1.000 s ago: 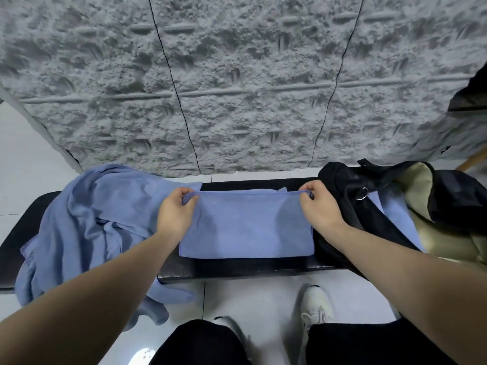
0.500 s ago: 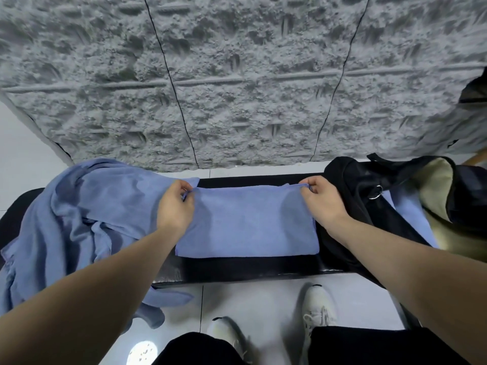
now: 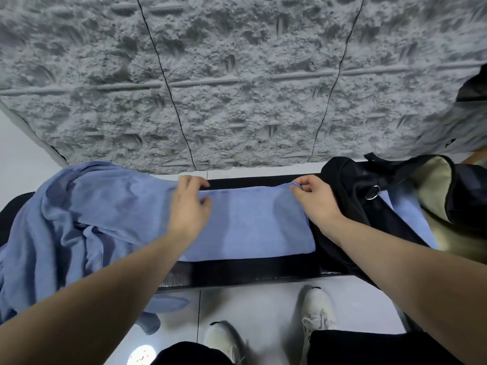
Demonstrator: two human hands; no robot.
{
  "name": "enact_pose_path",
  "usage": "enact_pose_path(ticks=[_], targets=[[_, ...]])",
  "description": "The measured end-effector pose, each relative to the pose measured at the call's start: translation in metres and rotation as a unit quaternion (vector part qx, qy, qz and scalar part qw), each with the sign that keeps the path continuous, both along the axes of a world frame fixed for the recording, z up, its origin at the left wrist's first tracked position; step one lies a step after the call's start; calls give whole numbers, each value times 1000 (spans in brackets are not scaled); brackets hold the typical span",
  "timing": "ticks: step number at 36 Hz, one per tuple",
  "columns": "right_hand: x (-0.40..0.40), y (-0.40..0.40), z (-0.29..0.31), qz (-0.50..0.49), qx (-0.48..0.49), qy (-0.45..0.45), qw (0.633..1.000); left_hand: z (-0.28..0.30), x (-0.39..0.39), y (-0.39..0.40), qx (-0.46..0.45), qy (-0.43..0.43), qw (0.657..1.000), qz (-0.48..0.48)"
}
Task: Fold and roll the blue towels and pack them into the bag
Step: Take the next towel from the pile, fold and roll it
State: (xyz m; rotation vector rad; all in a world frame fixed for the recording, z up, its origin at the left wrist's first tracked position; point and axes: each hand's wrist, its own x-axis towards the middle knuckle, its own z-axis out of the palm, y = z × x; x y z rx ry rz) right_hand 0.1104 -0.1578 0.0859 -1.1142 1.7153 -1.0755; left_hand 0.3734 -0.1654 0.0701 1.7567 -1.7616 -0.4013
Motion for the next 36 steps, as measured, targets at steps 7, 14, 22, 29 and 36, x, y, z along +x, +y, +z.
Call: enact_pose_path(ticks=[7,14,22,29,36], targets=[[5,16,-7,77,-44,6,996,1,-74,3,53,118,977,-171],[5,19,-18,140,-39,13,989,-13,-105,-3,127,167,965,-157],[-4,-15,-20,80,17,79,994,-24,-113,-13,122,111,979,-116],[-1,-37,-10,257,14,237,937,-28,-110,-12,126,133,979,-88],[0,-40,3,273,82,212,935,-27,-108,-9,136,100,981,-96]])
